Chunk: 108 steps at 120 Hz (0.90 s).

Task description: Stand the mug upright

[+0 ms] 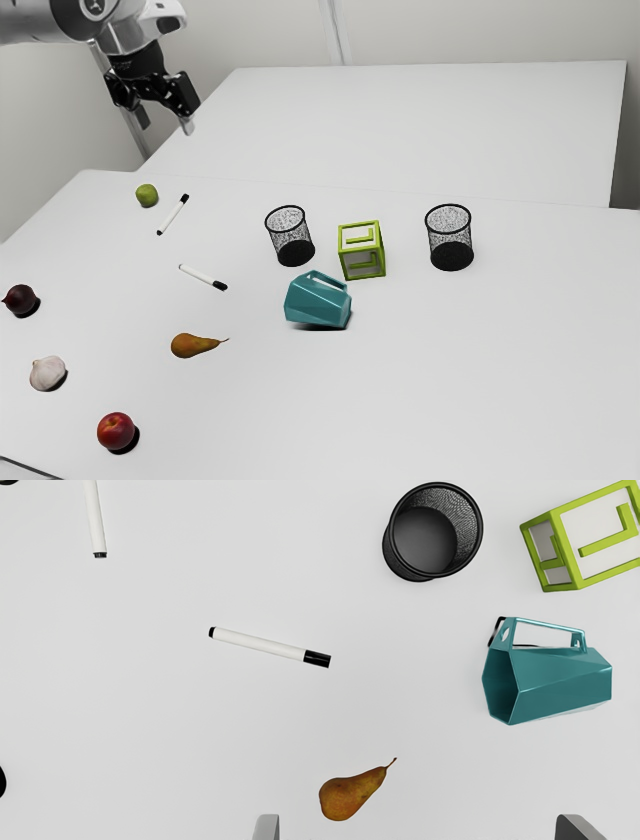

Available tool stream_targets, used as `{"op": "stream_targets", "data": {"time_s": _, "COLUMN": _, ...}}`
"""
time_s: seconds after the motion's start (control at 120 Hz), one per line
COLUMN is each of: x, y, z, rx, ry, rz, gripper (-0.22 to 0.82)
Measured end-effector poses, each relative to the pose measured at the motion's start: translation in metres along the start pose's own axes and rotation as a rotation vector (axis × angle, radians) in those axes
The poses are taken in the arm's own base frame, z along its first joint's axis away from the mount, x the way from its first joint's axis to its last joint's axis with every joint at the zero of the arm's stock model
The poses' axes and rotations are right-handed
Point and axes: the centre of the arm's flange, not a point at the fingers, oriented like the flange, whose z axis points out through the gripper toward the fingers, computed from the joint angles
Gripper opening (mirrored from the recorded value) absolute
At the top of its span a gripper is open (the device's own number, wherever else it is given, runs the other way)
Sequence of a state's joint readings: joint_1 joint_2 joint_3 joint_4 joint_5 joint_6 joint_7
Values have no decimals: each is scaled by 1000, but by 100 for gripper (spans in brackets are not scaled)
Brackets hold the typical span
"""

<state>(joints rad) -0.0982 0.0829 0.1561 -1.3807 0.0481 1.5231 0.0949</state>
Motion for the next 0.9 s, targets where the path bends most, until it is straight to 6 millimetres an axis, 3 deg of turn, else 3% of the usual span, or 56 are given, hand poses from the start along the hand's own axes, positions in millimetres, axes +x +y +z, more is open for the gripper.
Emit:
{"op": "stream_targets", "data": {"time_s": 0.117, "x": -4, "y": 8, "z": 0, "rx": -41, "ry": -3, "rz": 13, "gripper": 60}}
{"op": "stream_targets", "data": {"time_s": 0.175, "x": -5, "y": 14, "z": 19, "rx": -119, "ry": -32, "rz": 10, "gripper": 60}}
{"op": "stream_targets", "data": {"time_s": 0.225, "x": -4, "y": 18, "z": 48, "rx": -198, "ry": -61, "rz": -5, "gripper": 60}}
{"op": "stream_targets", "data": {"time_s": 0.375, "x": -15, "y": 31, "z": 164, "rx": -509, "ry": -138, "rz": -102, "gripper": 60}}
{"op": "stream_targets", "data": {"time_s": 0.583, "x": -28, "y": 49, "z": 259, "rx": -719, "ry": -118, "rz": -222, "gripper": 60}}
{"op": "stream_targets", "data": {"time_s": 0.742, "x": -20, "y": 48, "z": 298, "rx": -779, "ry": -69, "rz": -266, "gripper": 60}}
{"op": "stream_targets", "data": {"time_s": 0.9, "x": -24, "y": 50, "z": 322, "rx": -827, "ry": -40, "rz": -284, "gripper": 60}}
